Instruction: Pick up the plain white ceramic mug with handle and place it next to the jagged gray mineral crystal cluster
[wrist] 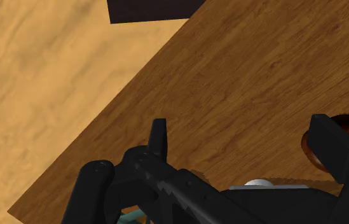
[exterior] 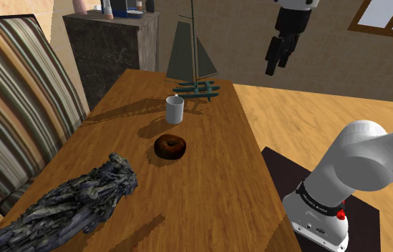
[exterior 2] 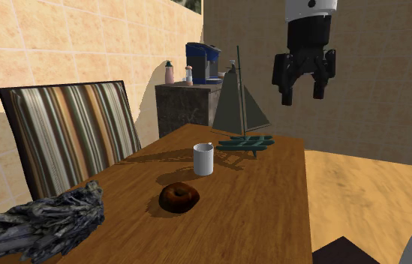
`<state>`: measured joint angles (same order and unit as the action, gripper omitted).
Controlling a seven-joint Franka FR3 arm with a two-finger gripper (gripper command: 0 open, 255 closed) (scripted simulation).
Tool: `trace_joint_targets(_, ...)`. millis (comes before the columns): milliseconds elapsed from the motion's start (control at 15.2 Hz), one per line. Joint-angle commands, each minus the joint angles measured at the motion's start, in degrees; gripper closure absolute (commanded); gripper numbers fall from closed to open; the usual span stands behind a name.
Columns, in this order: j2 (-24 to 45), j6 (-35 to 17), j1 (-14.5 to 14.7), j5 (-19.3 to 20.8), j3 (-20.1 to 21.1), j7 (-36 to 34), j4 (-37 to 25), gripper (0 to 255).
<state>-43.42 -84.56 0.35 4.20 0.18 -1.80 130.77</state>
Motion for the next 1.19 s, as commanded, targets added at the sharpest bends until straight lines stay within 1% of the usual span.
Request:
trace_joint_targets(0,0.0,0.0,0.0,0.0,0.0,0.0,0.0,0)
trace_joint_targets(264,5.65,-7.25,0.65,-1.0,0.96,-1.35,0.98,0)
trace_joint_targets(528,12.15,-14.12,1.24,-1.75,1.93,-2.58,0.71,0)
trace_joint_targets(792,19.32,-20.41,1.76,-2.23,2.92,-3.73,-0.83,0)
trace_joint_targets(1122,28.93,-27.2,2.31,-2.37,4.13,-5.14,-4.49,0)
